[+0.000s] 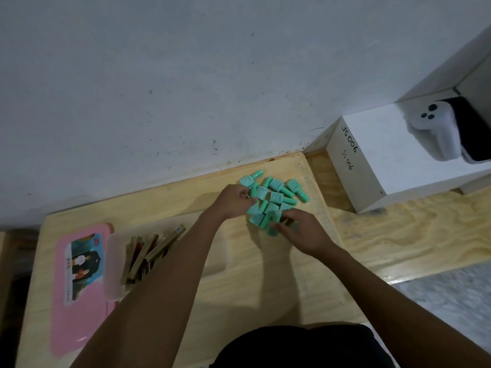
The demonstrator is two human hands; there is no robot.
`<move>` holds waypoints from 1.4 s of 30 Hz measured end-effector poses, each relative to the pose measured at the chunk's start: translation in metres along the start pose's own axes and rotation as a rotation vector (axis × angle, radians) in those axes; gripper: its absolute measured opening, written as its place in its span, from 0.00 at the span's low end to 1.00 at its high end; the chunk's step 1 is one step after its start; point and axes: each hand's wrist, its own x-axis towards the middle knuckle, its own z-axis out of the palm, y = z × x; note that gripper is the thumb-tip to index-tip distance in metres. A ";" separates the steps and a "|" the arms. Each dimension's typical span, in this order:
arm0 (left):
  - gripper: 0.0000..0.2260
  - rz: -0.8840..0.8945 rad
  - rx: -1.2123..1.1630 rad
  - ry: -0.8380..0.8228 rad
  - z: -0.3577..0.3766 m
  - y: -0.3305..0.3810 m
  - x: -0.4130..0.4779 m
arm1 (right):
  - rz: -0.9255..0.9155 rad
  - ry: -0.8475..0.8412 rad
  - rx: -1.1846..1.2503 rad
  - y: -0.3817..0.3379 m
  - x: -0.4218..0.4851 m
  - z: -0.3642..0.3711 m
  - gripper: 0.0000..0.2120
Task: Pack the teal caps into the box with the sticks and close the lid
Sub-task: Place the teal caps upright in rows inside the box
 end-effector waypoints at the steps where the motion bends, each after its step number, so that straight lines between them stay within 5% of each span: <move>1: 0.12 -0.011 -0.122 -0.010 -0.005 0.002 -0.005 | 0.001 0.029 0.104 -0.002 -0.002 -0.004 0.09; 7: 0.07 0.023 -0.444 0.006 -0.031 0.000 -0.044 | 0.052 0.092 0.380 -0.030 -0.009 -0.011 0.08; 15: 0.05 -0.004 -0.742 0.114 -0.047 -0.032 -0.092 | 0.013 0.126 0.350 -0.064 -0.018 0.011 0.06; 19: 0.05 0.012 -0.705 0.180 -0.057 -0.052 -0.110 | -0.008 0.139 0.338 -0.077 -0.018 0.027 0.05; 26: 0.10 0.035 -0.616 0.139 -0.065 -0.079 -0.129 | -0.010 0.152 0.199 -0.097 -0.008 0.048 0.06; 42: 0.14 -0.124 -0.840 0.417 -0.063 -0.115 -0.114 | -0.326 0.047 -0.564 -0.118 0.040 0.078 0.12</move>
